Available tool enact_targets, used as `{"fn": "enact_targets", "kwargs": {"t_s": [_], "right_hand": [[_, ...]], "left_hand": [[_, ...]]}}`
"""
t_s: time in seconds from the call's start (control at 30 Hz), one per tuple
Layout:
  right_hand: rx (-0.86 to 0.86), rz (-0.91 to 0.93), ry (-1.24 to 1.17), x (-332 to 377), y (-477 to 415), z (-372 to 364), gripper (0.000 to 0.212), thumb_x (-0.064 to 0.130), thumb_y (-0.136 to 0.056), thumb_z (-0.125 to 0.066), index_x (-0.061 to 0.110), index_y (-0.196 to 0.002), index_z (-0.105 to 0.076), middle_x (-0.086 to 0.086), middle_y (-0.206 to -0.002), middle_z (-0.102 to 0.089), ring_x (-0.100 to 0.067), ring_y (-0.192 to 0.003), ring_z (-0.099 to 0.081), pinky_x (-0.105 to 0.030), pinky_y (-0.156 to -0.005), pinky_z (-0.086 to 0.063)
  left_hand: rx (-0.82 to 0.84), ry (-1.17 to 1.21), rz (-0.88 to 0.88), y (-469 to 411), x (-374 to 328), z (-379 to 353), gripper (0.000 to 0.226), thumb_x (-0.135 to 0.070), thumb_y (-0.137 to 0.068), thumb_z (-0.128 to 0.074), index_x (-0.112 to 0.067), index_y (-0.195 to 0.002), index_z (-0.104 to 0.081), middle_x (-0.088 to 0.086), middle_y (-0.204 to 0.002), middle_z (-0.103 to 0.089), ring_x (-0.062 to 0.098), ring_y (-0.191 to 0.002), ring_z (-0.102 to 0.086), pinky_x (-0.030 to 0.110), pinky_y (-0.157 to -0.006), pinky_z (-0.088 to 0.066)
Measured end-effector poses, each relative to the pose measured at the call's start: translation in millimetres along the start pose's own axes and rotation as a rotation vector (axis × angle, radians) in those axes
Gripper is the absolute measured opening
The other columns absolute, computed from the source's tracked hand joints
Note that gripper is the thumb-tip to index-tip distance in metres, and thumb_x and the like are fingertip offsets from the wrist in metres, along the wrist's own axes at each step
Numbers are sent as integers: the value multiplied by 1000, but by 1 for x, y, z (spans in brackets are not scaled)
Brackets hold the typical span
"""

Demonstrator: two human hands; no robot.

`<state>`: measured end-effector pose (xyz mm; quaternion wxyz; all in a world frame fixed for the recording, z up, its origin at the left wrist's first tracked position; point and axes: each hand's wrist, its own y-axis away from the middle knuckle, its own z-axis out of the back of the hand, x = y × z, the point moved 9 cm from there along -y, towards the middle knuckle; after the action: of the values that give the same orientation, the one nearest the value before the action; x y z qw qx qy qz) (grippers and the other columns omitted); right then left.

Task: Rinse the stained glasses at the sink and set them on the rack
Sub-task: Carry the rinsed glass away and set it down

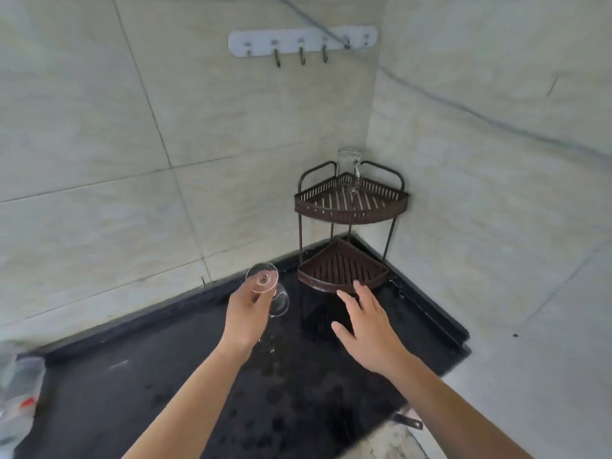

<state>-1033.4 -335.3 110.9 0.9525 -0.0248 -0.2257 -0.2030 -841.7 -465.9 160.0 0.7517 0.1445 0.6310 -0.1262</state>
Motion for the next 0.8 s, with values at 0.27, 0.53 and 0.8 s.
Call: {"fn": "enact_targets", "kwargs": {"t_s": [0.27,0.53,0.8], "right_hand": [[-169,53,62,-34,-119,110,67,47,-104,-45,28,-161,-17,-4,-170,3,-24,-157,4,-44,-126,-7],[23,151,269,-83,-223,120,77,56,-98,-47,28,-161,-12,-8,-167,-16,-32,-156,-6,-52,-125,2],[26,345,327,-96,-235,115,83,58,-86,-59,30,-155,-23,-4,-146,-43,-31,-139,-35,-56,-124,2]], "left_hand": [[104,54,-206,-131,-138,-99,16,-25,-100,-62,-14,-109,-70,-7,-81,-71,-7,-65,-65,7,-59,-46],[44,-78,-86,-234,-150,-178,10,-43,-96,-63,-38,-87,-62,-5,-89,-67,14,-83,-56,35,-79,-45],[-80,-315,9,-301,-125,-216,26,-44,-99,-56,-28,-79,-58,6,-79,-63,21,-72,-54,36,-71,-45]]}}
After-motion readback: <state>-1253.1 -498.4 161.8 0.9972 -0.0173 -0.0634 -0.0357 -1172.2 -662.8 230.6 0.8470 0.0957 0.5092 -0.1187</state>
